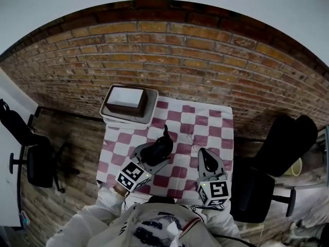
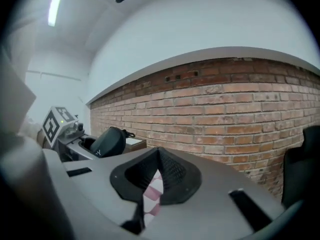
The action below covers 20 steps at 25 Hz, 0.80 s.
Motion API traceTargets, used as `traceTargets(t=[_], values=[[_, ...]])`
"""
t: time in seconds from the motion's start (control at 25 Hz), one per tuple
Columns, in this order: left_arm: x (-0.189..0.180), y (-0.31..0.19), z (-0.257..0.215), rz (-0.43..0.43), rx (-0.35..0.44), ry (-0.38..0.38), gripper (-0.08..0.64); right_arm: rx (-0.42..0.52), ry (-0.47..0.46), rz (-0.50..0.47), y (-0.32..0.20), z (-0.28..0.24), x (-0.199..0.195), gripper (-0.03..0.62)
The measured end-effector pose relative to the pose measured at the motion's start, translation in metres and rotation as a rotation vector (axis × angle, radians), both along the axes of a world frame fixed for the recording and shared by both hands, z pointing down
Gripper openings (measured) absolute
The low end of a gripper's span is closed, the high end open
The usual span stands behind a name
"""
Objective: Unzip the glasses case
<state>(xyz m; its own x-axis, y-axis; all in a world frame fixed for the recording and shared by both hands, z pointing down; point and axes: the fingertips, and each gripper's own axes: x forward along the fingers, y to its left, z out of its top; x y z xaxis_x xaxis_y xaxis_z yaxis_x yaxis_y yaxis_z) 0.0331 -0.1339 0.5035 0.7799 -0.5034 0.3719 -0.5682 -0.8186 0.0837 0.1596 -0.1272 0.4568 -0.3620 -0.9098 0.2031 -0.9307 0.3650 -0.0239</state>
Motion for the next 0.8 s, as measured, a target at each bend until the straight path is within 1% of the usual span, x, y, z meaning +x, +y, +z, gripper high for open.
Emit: traceTargets(t=[0.08, 0.2, 0.36, 0.48, 0.56, 0.68, 0.8], values=[[-0.001, 0.0, -0.014, -0.046, 0.021, 0.054, 0.284, 0.003, -0.066, 0.01, 0.003, -0.009, 0.003, 0.012], [-0.001, 0.001, -0.035, -0.094, 0.054, 0.115, 0.284, 0.017, -0.097, 0.028, 0.007, -0.019, 0.008, 0.012], [0.002, 0.005, -0.051, -0.113, 0.094, 0.141, 0.284, 0.039, -0.118, 0.046, 0.013, -0.028, 0.014, 0.012], [0.003, 0.006, -0.059, -0.136, 0.135, 0.14, 0.284, 0.059, -0.13, 0.051, 0.016, -0.035, 0.016, 0.012], [0.001, 0.004, -0.064, -0.175, 0.144, 0.157, 0.284, 0.068, -0.133, 0.053, 0.017, -0.038, 0.018, 0.012], [-0.005, 0.0, -0.071, -0.247, 0.15, 0.206, 0.284, 0.074, -0.141, 0.053, 0.018, -0.04, 0.018, 0.012], [-0.01, -0.003, -0.079, -0.283, 0.188, 0.214, 0.284, 0.081, -0.145, 0.04, 0.019, -0.042, 0.014, 0.012]])
